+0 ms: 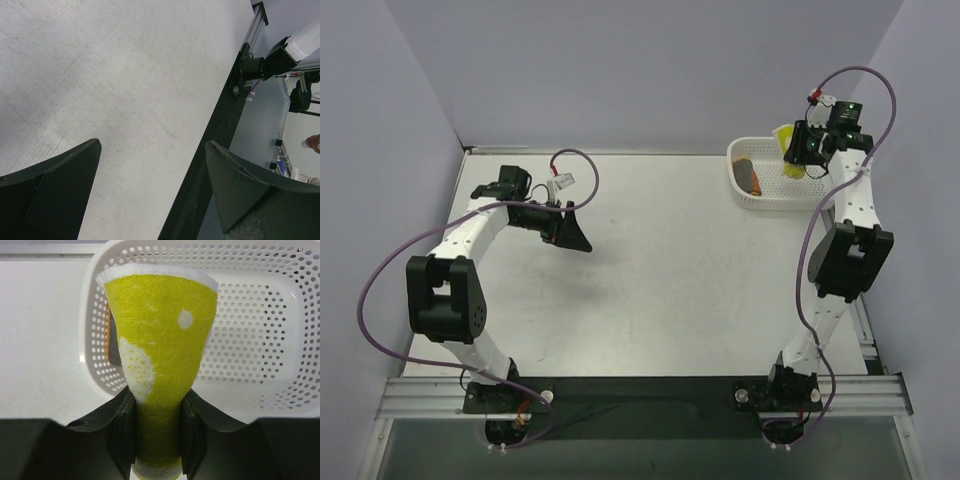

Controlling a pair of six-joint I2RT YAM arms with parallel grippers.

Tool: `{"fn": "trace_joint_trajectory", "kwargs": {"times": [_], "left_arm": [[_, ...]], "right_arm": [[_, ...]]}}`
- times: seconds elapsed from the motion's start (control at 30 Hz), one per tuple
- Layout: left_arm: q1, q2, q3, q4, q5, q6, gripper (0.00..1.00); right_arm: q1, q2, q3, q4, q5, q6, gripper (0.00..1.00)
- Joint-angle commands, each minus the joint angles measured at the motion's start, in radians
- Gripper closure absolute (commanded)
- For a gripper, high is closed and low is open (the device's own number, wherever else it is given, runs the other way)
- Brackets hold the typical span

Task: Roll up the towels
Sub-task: Place the rolled towel into the container

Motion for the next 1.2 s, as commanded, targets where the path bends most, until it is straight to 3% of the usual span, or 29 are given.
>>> {"fn": "trace_joint_trajectory", "kwargs": {"times": [0.0, 0.37, 0.73, 1.17], "left_arm": [[0.002, 0.008, -0.004, 0.051, -0.001, -0.025, 0.03], [0.025, 0.039, -0.027, 0.051, -0.001, -0.031, 0.03], [0.045, 0.076, -0.012, 0.049, -0.01, -0.039, 0.03], [0.058, 0.082, 0.039, 0.038, 0.001, -0.057, 0.03]], "right_arm": [[0.022, 0.106, 0.094, -0.039, 0.044, -0.051, 1.0], [0.024, 0.332, 0.232, -0.026, 0.099, -0.032, 1.0], [0.045, 0.416, 0.255, 0.022, 0.167, -0.027, 1.0], [0.082, 0.45, 0.28, 0.028, 0.211, -0.045, 0.76]]}}
